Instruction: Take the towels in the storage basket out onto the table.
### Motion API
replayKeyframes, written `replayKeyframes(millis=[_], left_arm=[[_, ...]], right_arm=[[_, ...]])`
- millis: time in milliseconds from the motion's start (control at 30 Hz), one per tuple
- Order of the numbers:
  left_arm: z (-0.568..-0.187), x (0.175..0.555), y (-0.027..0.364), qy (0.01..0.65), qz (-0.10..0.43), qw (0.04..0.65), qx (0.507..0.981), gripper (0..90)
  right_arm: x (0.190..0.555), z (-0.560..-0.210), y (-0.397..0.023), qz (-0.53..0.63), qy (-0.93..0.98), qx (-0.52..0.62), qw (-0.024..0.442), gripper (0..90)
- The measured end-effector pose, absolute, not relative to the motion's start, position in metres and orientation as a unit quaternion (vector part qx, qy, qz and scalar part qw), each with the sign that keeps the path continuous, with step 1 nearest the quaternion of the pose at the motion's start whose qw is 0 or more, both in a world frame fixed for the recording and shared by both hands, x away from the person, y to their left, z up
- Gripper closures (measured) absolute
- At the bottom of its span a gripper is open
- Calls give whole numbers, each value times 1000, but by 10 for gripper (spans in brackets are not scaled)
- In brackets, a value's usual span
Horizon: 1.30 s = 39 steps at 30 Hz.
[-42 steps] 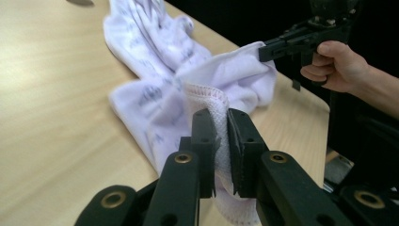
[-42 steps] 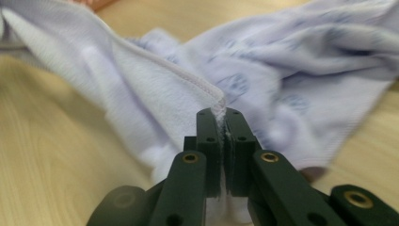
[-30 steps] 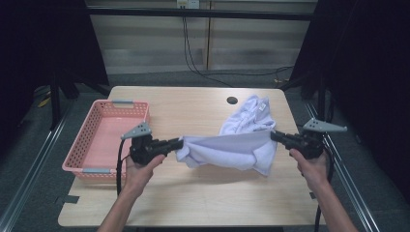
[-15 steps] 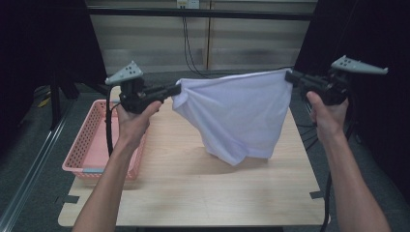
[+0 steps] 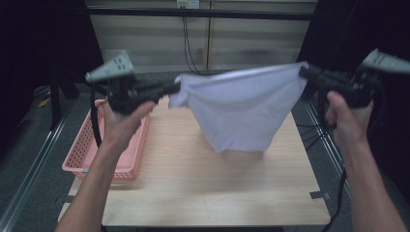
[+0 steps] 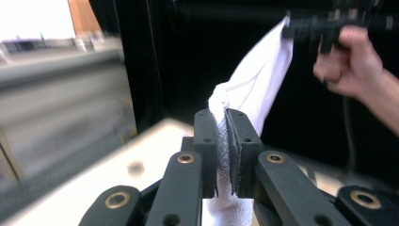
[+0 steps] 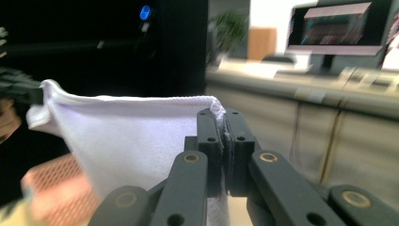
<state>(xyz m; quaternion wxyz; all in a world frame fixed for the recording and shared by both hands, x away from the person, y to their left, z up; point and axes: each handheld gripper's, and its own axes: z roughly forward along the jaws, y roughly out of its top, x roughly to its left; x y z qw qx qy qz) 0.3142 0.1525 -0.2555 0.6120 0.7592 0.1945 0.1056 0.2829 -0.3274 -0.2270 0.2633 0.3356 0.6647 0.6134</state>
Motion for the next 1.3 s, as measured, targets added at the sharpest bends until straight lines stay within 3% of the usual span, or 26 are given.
replayKeyframes(millis=[333,500,633,733,967,1033,1300], left_arm=[[-395,236,171,211,-28,567,796,827],[-432,206,171,200,-76,525,823,790],[-439,201,175,203,-84,511,831,645],[-438,210,178,205,-82,508,832,562],[-451,266,159,240,-53,482,841,619],[-462,288,151,257,-47,469,843,619],[-493,338,126,288,-16,414,863,542]], right_arm=[[199,-367,-322,582,718,352,144,875],[153,-415,-321,556,734,376,98,870],[133,-442,-316,539,753,372,65,699],[138,-442,-320,539,748,382,66,590],[184,-448,-312,485,776,385,120,591],[203,-455,-309,471,781,393,114,580],[264,-476,-294,406,807,408,131,540]])
